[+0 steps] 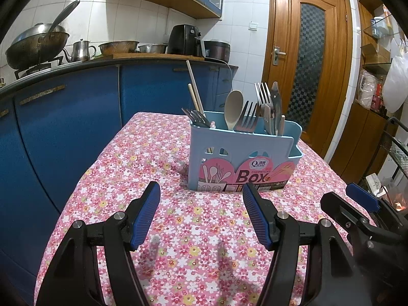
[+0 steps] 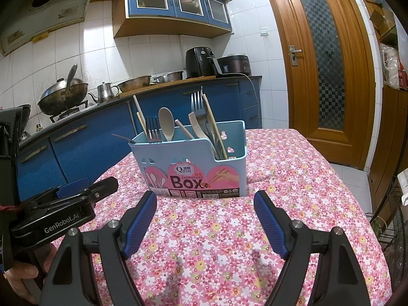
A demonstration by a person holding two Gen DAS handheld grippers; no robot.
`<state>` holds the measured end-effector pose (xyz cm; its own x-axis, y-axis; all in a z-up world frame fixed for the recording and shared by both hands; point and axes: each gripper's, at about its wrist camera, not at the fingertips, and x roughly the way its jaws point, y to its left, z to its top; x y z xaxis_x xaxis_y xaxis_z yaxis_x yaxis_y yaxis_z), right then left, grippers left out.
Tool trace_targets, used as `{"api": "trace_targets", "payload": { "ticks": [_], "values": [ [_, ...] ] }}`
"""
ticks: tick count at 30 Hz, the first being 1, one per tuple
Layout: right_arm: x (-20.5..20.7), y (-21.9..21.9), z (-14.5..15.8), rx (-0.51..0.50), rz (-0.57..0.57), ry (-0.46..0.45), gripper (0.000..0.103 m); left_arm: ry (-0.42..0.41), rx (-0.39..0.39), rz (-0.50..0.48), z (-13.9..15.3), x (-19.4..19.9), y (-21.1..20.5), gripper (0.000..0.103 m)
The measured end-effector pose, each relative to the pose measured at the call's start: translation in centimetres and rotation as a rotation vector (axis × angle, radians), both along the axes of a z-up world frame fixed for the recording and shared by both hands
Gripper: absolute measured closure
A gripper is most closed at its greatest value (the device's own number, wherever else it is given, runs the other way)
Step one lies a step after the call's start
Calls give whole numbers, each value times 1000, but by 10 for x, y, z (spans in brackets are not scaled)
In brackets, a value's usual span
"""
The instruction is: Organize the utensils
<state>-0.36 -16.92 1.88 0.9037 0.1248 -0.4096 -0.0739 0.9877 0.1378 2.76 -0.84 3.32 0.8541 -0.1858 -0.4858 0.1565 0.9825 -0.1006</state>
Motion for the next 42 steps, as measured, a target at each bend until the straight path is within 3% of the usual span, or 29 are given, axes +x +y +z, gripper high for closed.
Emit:
{"api": "trace_targets", "payload": {
  "ticks": [42],
  "values": [
    [-1,0,0,2,-1,0,22,-6,4,-1,3,0,0,35]
  ]
}}
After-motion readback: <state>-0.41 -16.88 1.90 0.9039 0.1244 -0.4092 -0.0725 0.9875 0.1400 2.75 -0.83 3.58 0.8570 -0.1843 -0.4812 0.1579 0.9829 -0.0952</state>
